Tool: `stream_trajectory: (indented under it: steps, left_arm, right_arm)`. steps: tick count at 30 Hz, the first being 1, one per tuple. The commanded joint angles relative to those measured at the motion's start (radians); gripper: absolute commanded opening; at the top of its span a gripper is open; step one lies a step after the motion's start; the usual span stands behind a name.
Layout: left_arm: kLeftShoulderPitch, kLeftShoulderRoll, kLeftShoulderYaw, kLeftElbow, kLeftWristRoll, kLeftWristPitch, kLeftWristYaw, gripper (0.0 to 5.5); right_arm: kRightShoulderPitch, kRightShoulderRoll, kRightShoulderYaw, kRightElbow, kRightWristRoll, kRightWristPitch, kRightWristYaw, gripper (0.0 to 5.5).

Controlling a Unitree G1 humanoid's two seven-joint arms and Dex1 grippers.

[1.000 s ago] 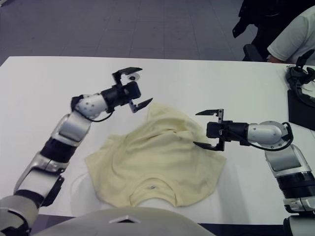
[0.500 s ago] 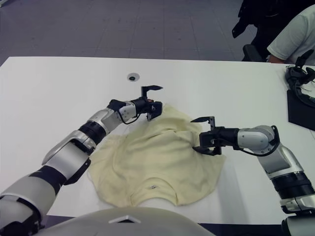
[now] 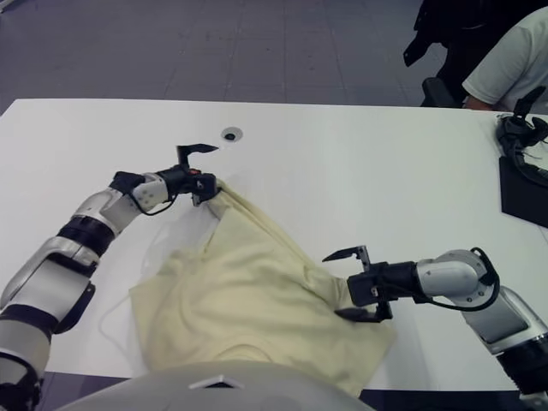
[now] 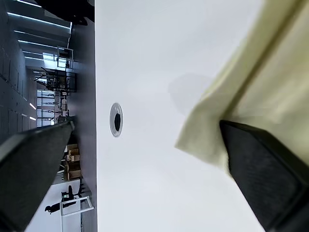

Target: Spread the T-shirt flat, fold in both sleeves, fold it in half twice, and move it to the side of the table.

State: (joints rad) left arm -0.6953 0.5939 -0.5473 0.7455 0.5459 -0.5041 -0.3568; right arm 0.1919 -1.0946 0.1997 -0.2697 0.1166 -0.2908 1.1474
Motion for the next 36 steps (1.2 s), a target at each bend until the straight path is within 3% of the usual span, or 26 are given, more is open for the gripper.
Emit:
stream_trajectory:
  steps: [1,4,12,14,21,28,36]
  left_arm:
    - [0.145,0.064,-0.001,-0.109,0.012,0.042,-0.094,5.40]
    - [0.195,0.075,0.008,-0.181,0.025,0.068,-0.105,5.40]
    - [0.265,0.092,0.040,-0.335,0.017,0.117,-0.134,5.40]
    - [0.280,0.095,0.046,-0.371,0.017,0.126,-0.138,5.40]
    - [0.303,0.103,0.061,-0.429,0.028,0.141,-0.153,5.40]
    - [0.307,0.106,0.074,-0.453,0.031,0.145,-0.166,5.40]
    - [0.319,0.108,0.083,-0.462,0.039,0.150,-0.165,5.40]
  right_arm:
    - [0.028,-0.015,0.002,-0.070,0.056,0.044,0.051,5.38]
    - [0.017,0.020,-0.003,-0.101,0.096,0.061,0.055,5.38]
    - [-0.219,0.267,-0.090,-0.031,0.181,0.113,-0.147,5.38]
    - [-0.283,0.299,-0.092,0.031,0.109,0.099,-0.199,5.38]
    - [-0.432,0.300,-0.002,0.352,-0.288,-0.086,-0.336,5.38]
    - [-0.429,0.289,0.088,0.473,-0.392,-0.151,-0.299,5.38]
    - [-0.443,0.265,0.089,0.493,-0.411,-0.161,-0.301,5.38]
